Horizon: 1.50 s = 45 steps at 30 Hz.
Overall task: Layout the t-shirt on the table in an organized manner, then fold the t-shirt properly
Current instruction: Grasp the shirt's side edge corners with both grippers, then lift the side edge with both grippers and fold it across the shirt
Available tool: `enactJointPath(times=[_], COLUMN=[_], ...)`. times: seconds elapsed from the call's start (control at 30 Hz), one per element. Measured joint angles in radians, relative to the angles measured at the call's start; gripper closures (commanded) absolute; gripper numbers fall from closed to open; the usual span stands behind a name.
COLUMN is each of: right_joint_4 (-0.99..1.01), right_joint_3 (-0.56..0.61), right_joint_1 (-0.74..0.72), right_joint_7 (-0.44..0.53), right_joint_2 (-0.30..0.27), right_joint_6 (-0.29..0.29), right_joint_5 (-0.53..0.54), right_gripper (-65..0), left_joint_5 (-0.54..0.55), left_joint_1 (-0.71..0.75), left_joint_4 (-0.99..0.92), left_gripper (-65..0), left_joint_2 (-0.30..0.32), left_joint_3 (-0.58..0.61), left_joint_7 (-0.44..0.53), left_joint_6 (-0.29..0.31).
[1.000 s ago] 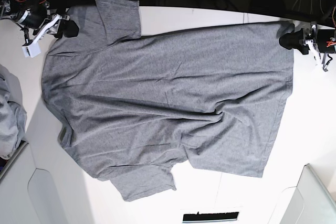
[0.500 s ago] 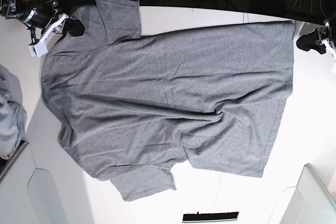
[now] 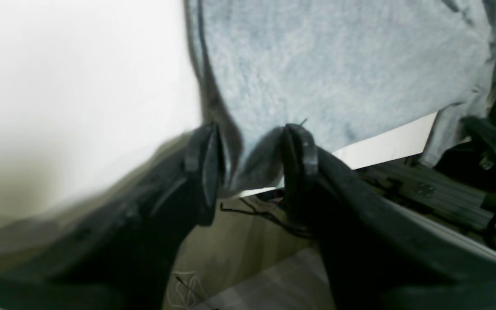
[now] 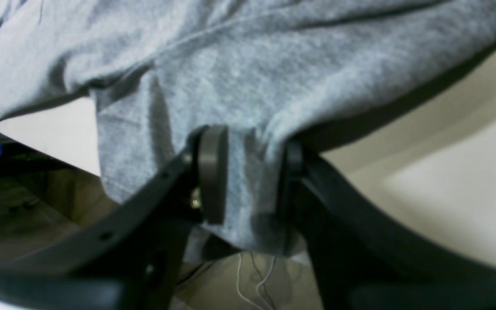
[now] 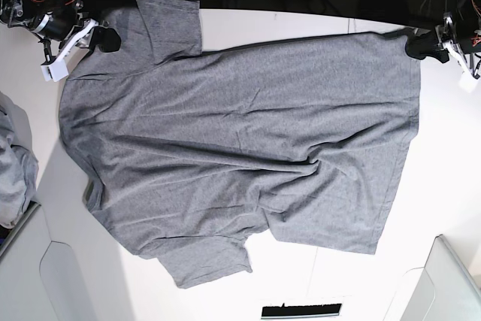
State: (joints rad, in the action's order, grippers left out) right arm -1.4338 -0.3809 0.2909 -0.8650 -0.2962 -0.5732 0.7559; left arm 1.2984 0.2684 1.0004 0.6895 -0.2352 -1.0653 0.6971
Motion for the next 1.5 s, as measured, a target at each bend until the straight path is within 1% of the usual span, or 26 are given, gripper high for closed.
enactJointPath(times=[0.03, 0.07, 0.1, 0.13, 0.17, 0.2, 0.33, 0.47, 0.57, 0.7, 0.77, 0.87, 0.97, 1.07, 1.17, 1.23, 1.27, 1.3, 1.4, 1.43, 1.5], right_joint_4=[0.001, 0.001, 0.001, 0.002, 0.003, 0.003, -0.011, -0.067, -0.144, -0.249, -0.294, -0.341, -0.383, -0.411, -0.433, -0.433, -0.433, -0.433, -0.431, -0.426, -0.407], right_joint_3=[0.0, 0.0, 0.0, 0.0, 0.0, 0.0, -0.005, -0.037, -0.058, -0.074, -0.084, -0.101, -0.13, -0.164, -0.169, -0.169, -0.169, -0.169, -0.169, -0.169, -0.169], right_joint_1=[0.0, 0.0, 0.0, 0.0, 0.0, 0.0, 0.0, 0.015, 0.047, 0.085, 0.1, 0.13, 0.161, 0.167, 0.169, 0.169, 0.164, 0.157, 0.096, 0.068, 0.013], right_joint_7=[0.0, 0.0, -0.004, -0.009, -0.011, -0.013, -0.053, -0.111, -0.113, -0.124, -0.133, -0.132, -0.137, -0.14, -0.14, -0.139, -0.132, -0.121, -0.097, -0.092, -0.085], right_joint_2=[0.0, 0.0, 0.0, 0.0, 0.004, 0.006, 0.006, 0.009, 0.008, 0.008, 0.008, 0.008, 0.009, 0.008, 0.008, 0.009, 0.009, 0.009, 0.008, 0.008, 0.008], right_joint_6=[0.0, 0.0, 0.0, 0.0, 0.001, 0.001, 0.0, -0.006, -0.008, -0.01, -0.011, -0.011, -0.011, -0.011, -0.015, -0.018, -0.019, -0.019, -0.026, -0.026, -0.03], right_joint_5=[0.01, 0.011, 0.01, 0.006, 0.008, 0.009, 0.003, 0.031, 0.045, 0.047, 0.048, 0.059, 0.069, 0.094, 0.109, 0.112, 0.112, 0.111, 0.076, 0.069, 0.071], right_gripper=[-15.9, -12.4, -6.9, -0.2, 0.0, 0.0, 0.0, 0.0, 0.0, 0.0, 0.0, 0.0, 0.0, 0.0, 0.0, 0.0, 0.0, 0.0, 0.0, 0.0, 0.0], left_joint_5=[-0.005, -0.006, -0.006, -0.005, 0.002, 0.006, 0.025, 0.033, 0.058, 0.059, 0.096, 0.148, 0.158, 0.158, 0.159, 0.16, 0.158, 0.158, 0.157, 0.119, 0.039], left_joint_1=[0.0, 0.0, 0.0, 0.0, 0.0, 0.0, 0.003, 0.01, 0.038, 0.048, 0.047, 0.045, 0.045, 0.047, 0.047, 0.047, 0.047, 0.047, 0.047, 0.044, 0.033], left_joint_4=[0.0, 0.0, 0.0, 0.0, 0.0, 0.0, 0.041, 0.14, 0.218, 0.29, 0.306, 0.306, 0.306, 0.306, 0.306, 0.306, 0.306, 0.306, 0.306, 0.307, 0.306], left_gripper=[-15.6, -11.3, -7.5, -3.8, -0.8, 0.0, 0.0, 0.0, 0.0, 0.0, 0.0, 0.0, 0.0, 0.0, 0.0, 0.0, 0.0, 0.0, 0.0, 0.0, 0.0], left_joint_2=[-0.004, -0.01, -0.016, -0.019, -0.019, -0.019, -0.009, 0.029, 0.05, 0.064, 0.079, 0.095, 0.109, 0.114, 0.114, 0.116, 0.116, 0.114, 0.108, 0.108, 0.108], left_joint_3=[0.0, 0.0, 0.002, 0.003, 0.003, 0.005, 0.008, 0.007, 0.007, 0.008, 0.008, 0.008, 0.004, -0.058, -0.118, -0.132, -0.132, -0.13, -0.13, -0.129, -0.13], left_joint_7=[0.001, 0.003, 0.004, 0.005, 0.005, 0.005, 0.014, 0.008, 0.007, -0.019, -0.032, -0.096, -0.117, -0.154, -0.151, -0.15, -0.146, -0.122, -0.007, 0.042, 0.103], left_joint_6=[0.0, 0.0, 0.0, 0.0, -0.001, -0.001, -0.008, -0.008, -0.008, -0.008, -0.008, -0.007, -0.008, -0.008, -0.008, -0.008, -0.008, -0.008, -0.008, -0.005, -0.006])
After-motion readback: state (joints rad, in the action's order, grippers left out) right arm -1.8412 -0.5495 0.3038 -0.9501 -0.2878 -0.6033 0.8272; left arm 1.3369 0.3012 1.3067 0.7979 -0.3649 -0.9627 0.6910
